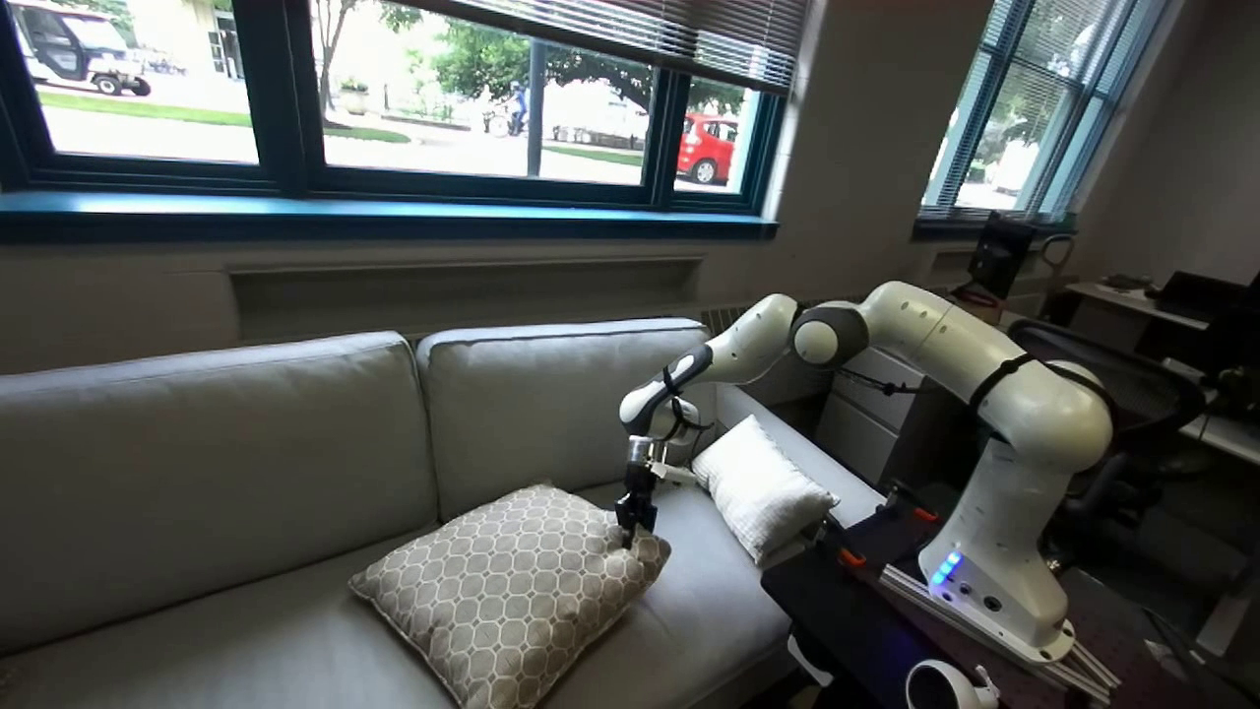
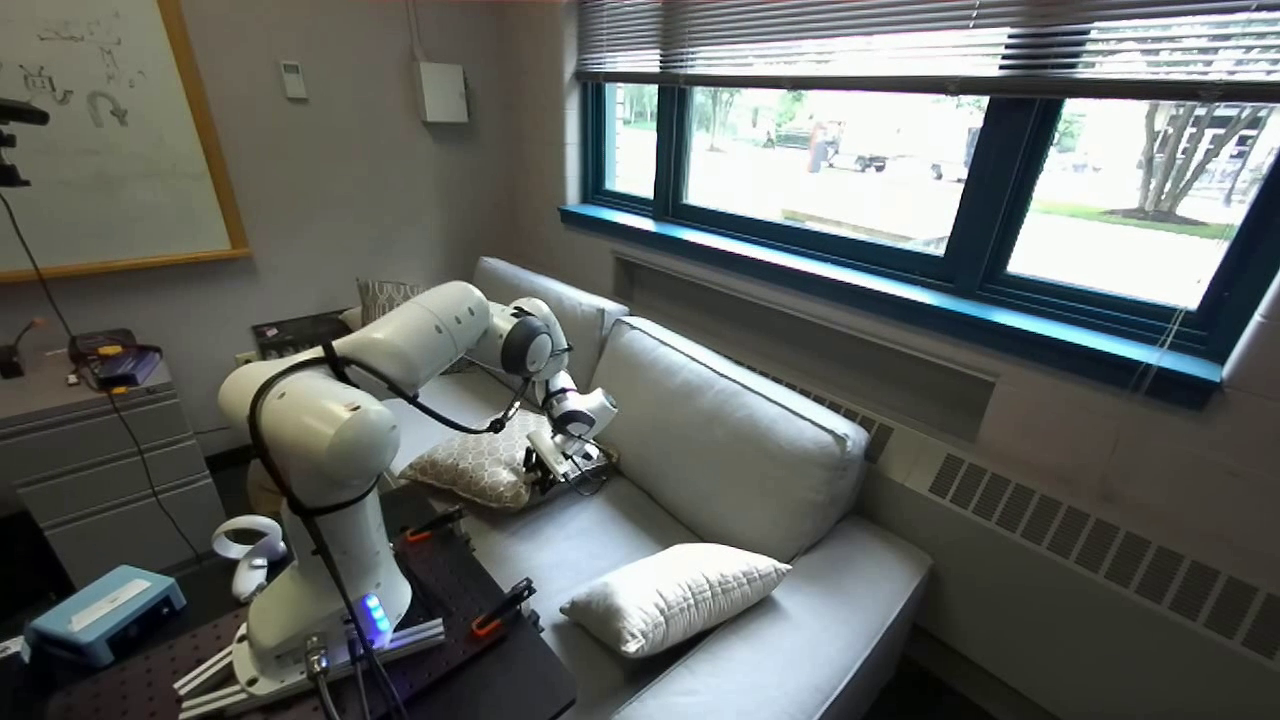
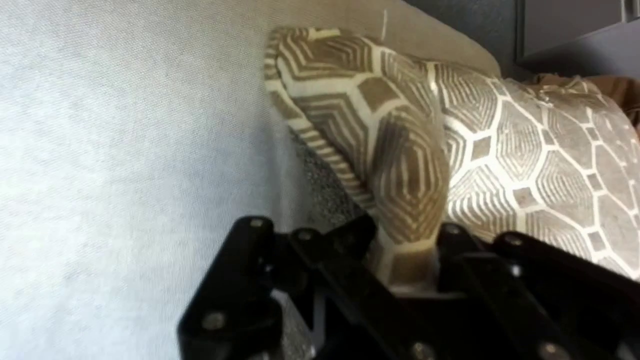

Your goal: Move the big pillow to the right side of the couch

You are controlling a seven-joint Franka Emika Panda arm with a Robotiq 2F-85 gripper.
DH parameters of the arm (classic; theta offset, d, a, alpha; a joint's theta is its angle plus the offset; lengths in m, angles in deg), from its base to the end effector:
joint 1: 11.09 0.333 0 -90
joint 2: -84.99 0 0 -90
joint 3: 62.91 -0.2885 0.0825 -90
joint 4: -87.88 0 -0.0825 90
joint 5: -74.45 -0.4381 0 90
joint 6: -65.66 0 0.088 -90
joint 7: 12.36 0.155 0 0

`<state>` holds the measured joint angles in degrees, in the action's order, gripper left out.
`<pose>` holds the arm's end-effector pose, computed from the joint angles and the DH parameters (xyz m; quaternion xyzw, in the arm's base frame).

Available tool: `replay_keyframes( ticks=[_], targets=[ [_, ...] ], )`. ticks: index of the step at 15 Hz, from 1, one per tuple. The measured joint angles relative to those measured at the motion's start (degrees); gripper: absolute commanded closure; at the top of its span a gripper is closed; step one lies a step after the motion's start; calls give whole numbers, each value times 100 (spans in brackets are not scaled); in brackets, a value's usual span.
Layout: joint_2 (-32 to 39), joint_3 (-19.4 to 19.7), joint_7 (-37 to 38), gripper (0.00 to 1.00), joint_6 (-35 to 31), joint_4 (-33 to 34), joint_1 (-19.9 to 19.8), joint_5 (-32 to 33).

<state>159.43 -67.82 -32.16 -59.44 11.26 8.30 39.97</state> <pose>0.5382 0.2950 -0.1781 -0.9380 -0.1208 0.2249 0.2346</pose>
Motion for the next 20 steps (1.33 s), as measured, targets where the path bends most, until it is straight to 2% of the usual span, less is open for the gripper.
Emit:
replay_keyframes(
  ticks=[5,10,13,15,20],
  targets=[
    [-1038,223,203,97,-1377,-1367,356,-301],
    [-1865,461,507,97,-2908,-2711,944,-890],
    [-2361,627,643,97,-3274,-3521,1280,-1091],
    [-2687,435,792,97,-3340,-4015,1069,-662],
    [-3380,63,1050,97,-3527,-5040,-190,368]
  ],
)
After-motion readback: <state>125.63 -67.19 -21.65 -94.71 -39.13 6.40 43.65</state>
